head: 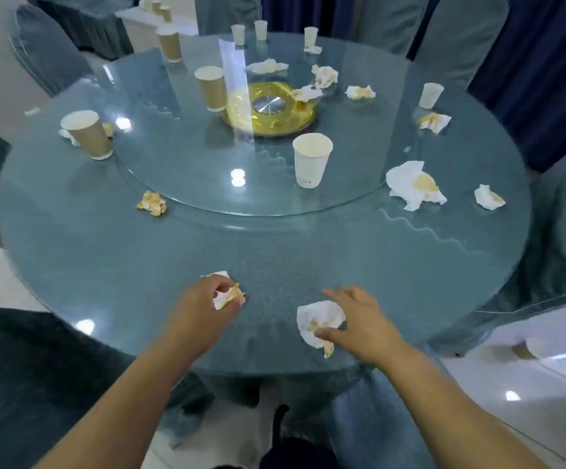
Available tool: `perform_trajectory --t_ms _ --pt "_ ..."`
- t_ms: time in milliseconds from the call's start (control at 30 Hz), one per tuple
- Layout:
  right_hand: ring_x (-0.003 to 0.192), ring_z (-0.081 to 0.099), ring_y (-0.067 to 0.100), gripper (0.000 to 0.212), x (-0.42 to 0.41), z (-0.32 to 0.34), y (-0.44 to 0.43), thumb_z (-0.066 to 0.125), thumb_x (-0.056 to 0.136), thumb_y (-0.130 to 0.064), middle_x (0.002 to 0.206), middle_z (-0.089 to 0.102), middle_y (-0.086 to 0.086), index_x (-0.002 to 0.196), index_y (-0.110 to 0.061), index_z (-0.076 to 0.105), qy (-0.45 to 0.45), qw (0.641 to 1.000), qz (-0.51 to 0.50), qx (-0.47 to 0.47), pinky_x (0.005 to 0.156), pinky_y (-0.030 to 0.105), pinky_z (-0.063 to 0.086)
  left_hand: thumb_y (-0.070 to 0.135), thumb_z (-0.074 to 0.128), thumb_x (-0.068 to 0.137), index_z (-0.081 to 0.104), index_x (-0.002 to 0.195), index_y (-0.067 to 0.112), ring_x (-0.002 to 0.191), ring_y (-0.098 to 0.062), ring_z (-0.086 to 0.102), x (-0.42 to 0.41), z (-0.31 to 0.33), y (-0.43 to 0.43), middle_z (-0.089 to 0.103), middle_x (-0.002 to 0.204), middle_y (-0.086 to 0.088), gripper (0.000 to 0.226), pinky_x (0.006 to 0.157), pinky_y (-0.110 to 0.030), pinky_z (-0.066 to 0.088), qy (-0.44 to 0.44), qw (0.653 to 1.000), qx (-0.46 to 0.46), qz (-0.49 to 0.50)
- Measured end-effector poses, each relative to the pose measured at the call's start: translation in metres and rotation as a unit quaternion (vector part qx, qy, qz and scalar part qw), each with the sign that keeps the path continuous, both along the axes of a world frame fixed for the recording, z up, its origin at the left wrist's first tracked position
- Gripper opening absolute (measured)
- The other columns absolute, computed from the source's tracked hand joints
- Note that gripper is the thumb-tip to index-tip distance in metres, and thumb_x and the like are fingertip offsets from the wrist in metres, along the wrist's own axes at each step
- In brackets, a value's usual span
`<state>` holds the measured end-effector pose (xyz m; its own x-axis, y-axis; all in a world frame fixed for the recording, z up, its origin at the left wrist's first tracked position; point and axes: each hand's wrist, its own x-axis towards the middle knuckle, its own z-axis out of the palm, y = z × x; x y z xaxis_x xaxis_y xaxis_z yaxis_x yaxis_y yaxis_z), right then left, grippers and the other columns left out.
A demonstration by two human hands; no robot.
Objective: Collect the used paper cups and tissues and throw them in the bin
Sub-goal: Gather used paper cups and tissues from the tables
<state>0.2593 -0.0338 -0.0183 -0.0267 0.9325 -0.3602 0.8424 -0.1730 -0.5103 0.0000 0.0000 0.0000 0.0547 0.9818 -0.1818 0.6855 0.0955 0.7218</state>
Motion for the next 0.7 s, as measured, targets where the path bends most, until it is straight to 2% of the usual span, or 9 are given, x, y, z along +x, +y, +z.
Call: perform_trajectory --t_ms 100,167,233,300,433,533,600,633,700 --pt "0.135 0.024 0.023 0.072 -0.010 -0.015 0.014 0.069 0.078 -0.046 0.148 0.023 -0.001 0.142 -0.042 0.035 -0.095 0.990 0.086 -0.053 0.108 0.035 0.032 0.024 0.074 0.080 0.060 0.112 0.017 0.113 -0.025 0.050 -0.006 -0.025 0.017 0.057 0.120 -0.004 0.036 0.092 -0.030 0.037 0.053 0.998 0.009 0.013" --pt "0.133 0.026 0.024 0.061 -0.017 -0.026 0.018 0.066 0.082 -0.035 0.145 0.027 0.001 0.138 -0.039 0.042 -0.117 0.984 0.110 -0.079 0.108 0.034 0.032 0.025 0.077 0.077 0.059 0.121 0.016 0.119 -0.031 0.046 -0.012 -0.039 0.022 0.053 0.129 -0.010 0.049 0.100 -0.035 0.033 0.082 0.996 0.000 0.019" --pt "0.126 0.036 0.024 0.042 -0.019 -0.037 0.020 0.061 0.085 -0.021 0.131 0.038 0.001 0.126 -0.029 0.057 -0.093 0.988 0.099 -0.067 0.100 0.030 0.039 0.028 0.078 0.075 0.055 0.128 0.019 0.123 -0.034 0.041 -0.017 -0.051 0.027 0.047 0.136 -0.010 0.059 0.105 -0.036 0.028 0.117 0.993 -0.009 0.009" --pt "0.112 0.049 0.024 0.025 -0.021 -0.041 0.026 0.056 0.086 -0.012 0.112 0.048 0.002 0.108 -0.020 0.067 -0.060 0.995 0.064 -0.045 0.084 0.026 0.044 0.033 0.078 0.074 0.047 0.137 0.026 0.129 -0.033 0.032 -0.025 -0.061 0.034 0.037 0.145 -0.007 0.070 0.108 -0.035 0.024 0.144 0.989 -0.025 -0.003" --pt "0.092 0.054 0.021 0.021 -0.031 -0.037 0.049 0.055 0.089 -0.008 0.097 0.049 -0.001 0.102 -0.016 0.069 -0.013 1.000 -0.016 -0.018 0.070 0.024 0.036 0.041 0.074 0.076 0.033 0.144 0.039 0.138 -0.029 0.020 -0.035 -0.074 0.045 0.020 0.155 0.000 0.080 0.113 -0.034 0.017 0.190 0.976 -0.069 -0.081" --pt "0.088 0.052 0.014 0.020 -0.049 -0.031 0.069 0.056 0.090 -0.010 0.096 0.049 -0.005 0.101 -0.020 0.069 0.030 0.997 -0.074 -0.001 0.072 0.024 0.037 0.039 0.081 0.068 0.053 0.131 0.038 0.127 -0.036 0.040 -0.043 -0.084 0.055 0.040 0.145 -0.003 0.069 0.106 -0.042 0.034 0.205 0.969 -0.054 -0.129" --pt "0.087 0.053 0.013 0.018 -0.065 -0.024 0.080 0.057 0.090 -0.011 0.093 0.050 -0.007 0.098 -0.022 0.069 0.054 0.994 -0.099 0.005 0.073 0.024 0.039 0.026 0.081 0.064 0.071 0.106 0.027 0.100 -0.040 0.057 -0.050 -0.091 0.062 0.060 0.116 -0.007 0.043 0.088 -0.045 0.049 0.146 0.979 -0.020 -0.138" --pt "0.087 0.053 0.012 0.017 -0.074 -0.022 0.086 0.058 0.090 -0.011 0.091 0.049 -0.009 0.096 -0.023 0.069 0.065 0.992 -0.106 0.009 0.073 0.023 0.038 0.018 0.076 0.067 0.073 0.098 0.022 0.090 -0.039 0.059 -0.053 -0.089 0.067 0.062 0.104 -0.008 0.032 0.081 -0.042 0.052 0.120 0.983 -0.005 -0.138" --pt "0.086 0.053 0.010 0.017 -0.092 -0.017 0.098 0.059 0.089 -0.011 0.090 0.049 -0.011 0.095 -0.024 0.068 0.079 0.990 -0.115 0.015 0.071 0.021 0.037 0.011 0.067 0.078 0.071 0.100 0.014 0.090 -0.035 0.059 -0.060 -0.079 0.079 0.061 0.099 -0.009 0.023 0.077 -0.034 0.048 0.099 0.985 -0.015 -0.140"
